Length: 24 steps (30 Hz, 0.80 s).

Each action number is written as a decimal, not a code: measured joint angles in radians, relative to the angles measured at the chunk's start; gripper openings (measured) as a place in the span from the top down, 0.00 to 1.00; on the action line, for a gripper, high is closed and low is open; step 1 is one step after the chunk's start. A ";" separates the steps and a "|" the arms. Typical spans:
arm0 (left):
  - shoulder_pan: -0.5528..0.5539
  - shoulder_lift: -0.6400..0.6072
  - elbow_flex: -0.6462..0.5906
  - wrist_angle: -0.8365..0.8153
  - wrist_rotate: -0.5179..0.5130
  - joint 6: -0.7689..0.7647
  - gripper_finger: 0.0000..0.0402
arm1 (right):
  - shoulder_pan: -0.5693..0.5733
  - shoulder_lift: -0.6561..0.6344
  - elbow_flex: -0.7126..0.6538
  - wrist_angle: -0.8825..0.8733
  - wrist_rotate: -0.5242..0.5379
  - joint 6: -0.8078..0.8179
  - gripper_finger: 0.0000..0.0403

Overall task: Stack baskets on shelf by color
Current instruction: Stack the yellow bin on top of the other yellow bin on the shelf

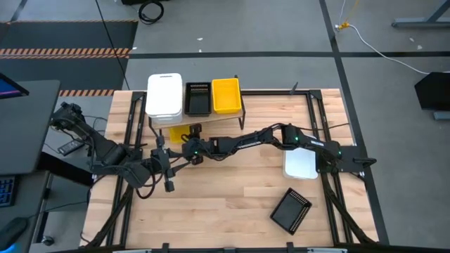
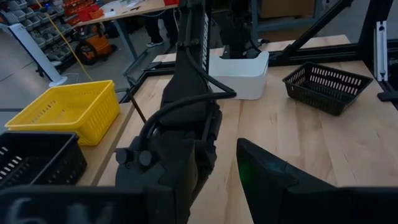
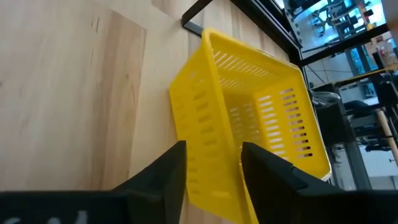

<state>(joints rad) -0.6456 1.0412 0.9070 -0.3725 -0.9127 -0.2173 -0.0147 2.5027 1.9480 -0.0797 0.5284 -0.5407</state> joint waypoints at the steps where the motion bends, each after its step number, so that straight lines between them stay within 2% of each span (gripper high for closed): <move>1: 0.000 0.000 0.000 0.000 0.000 0.000 0.68 | 0.000 0.000 0.000 -0.002 -0.002 0.000 0.63; 13: 0.000 0.000 0.000 0.000 0.000 0.000 0.68 | 0.003 0.000 0.000 -0.060 -0.026 0.002 0.96; 20: 0.000 0.000 0.000 0.000 0.000 0.001 0.68 | 0.041 -0.001 0.000 -0.071 -0.026 -0.041 0.95; 24: 0.000 0.000 0.000 0.000 0.000 0.002 0.68 | 0.080 -0.024 -0.001 -0.129 -0.020 -0.054 0.97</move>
<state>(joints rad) -0.6454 1.0412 0.9070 -0.3721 -0.9127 -0.2157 0.0653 2.4790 1.9468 -0.2082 0.5079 -0.5946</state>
